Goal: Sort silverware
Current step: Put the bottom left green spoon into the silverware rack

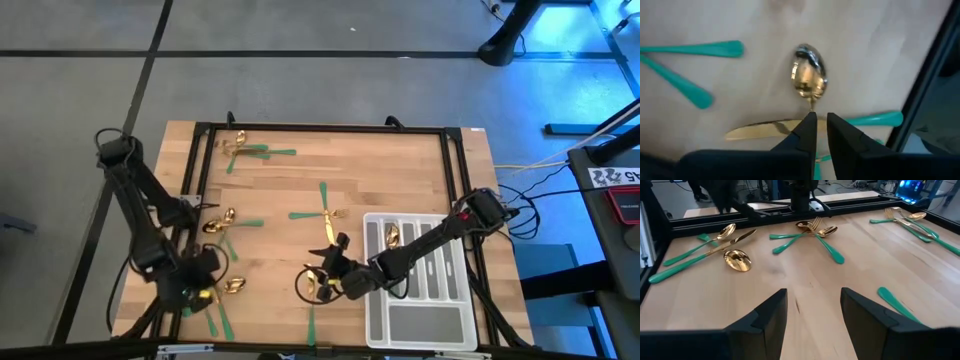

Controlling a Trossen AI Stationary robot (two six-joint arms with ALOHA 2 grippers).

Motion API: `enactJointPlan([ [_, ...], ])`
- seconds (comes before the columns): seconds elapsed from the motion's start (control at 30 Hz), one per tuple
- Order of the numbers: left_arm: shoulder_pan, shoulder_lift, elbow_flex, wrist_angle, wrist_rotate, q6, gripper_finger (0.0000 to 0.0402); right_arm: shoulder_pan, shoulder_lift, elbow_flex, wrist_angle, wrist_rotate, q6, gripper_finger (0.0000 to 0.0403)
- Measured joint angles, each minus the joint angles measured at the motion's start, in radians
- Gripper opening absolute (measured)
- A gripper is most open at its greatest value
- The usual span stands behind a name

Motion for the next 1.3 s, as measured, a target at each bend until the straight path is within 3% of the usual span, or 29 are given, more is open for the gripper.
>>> enactJointPlan([
  [0.17, -0.077, 0.050, -0.050, 0.094, -0.101, -0.092, 0.0031, 0.000, 0.000, 0.000, 0.000, -0.002, 0.000, 0.0186],
  [0.33, -0.072, 0.097, -0.083, 0.128, -0.171, -0.148, 0.0081, 0.000, 0.000, 0.000, -0.005, -0.022, -0.001, 0.0186],
  [0.43, -0.062, 0.118, -0.085, 0.139, -0.152, -0.104, 0.0129, 0.000, 0.000, 0.000, -0.008, -0.027, -0.004, 0.0186],
  [0.53, -0.060, 0.129, -0.084, 0.148, -0.077, 0.036, 0.0175, 0.000, 0.000, 0.000, -0.008, -0.027, -0.007, 0.0186],
  [0.67, -0.060, 0.163, -0.084, 0.141, -0.018, 0.135, 0.0214, 0.000, 0.000, 0.000, -0.008, -0.027, -0.007, 0.0186],
  [1.3, 0.064, 0.309, -0.083, 0.245, -0.010, 0.345, 0.0222, 0.000, 0.000, 0.000, -0.008, -0.027, 0.000, 0.0186],
])
